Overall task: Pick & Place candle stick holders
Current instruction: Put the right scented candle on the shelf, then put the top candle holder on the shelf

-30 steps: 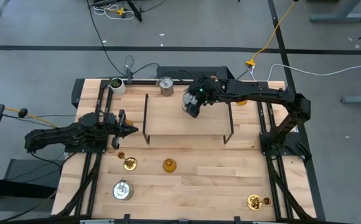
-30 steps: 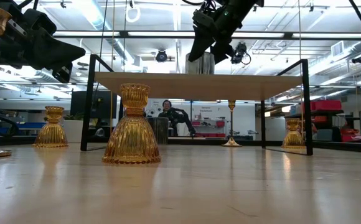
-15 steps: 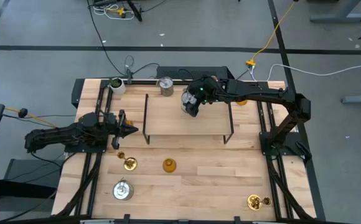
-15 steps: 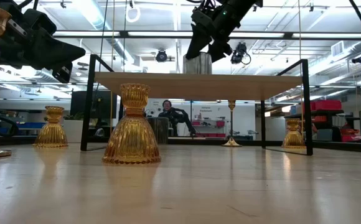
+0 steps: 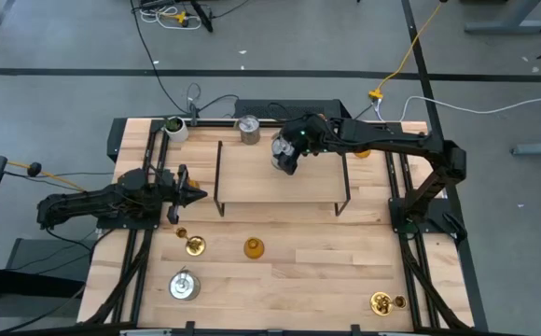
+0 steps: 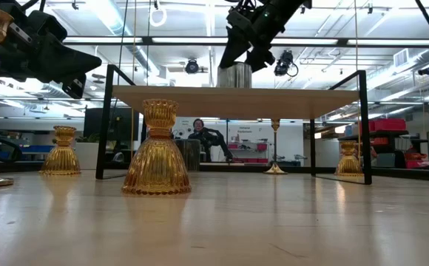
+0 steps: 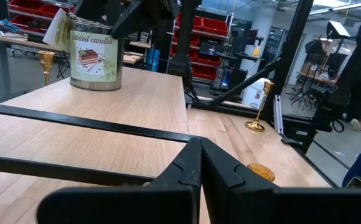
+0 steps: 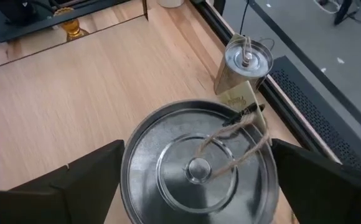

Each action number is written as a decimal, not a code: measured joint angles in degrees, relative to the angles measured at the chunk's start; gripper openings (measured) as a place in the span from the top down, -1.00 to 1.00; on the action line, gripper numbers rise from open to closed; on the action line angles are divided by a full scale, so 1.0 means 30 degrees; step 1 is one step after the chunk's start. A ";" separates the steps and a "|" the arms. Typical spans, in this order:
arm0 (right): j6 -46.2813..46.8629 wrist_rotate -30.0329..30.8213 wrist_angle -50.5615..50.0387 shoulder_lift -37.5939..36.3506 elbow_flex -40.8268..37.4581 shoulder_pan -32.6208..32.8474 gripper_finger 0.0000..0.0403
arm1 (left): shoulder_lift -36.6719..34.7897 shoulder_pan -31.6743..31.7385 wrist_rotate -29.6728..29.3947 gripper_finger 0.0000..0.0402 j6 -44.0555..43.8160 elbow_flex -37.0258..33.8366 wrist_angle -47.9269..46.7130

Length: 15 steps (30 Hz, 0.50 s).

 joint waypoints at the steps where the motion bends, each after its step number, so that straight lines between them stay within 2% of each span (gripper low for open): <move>1: -0.0171 0.0000 -0.0001 -0.0112 0.0000 0.0000 -0.98 | 0.0000 0.0000 0.0000 0.96 0.0007 0.0003 0.0000; 15: -0.1663 -0.0052 -0.1154 -0.2816 -0.0001 0.0820 -0.98 | 0.0002 0.0000 0.0000 0.96 0.0000 -0.0004 0.0000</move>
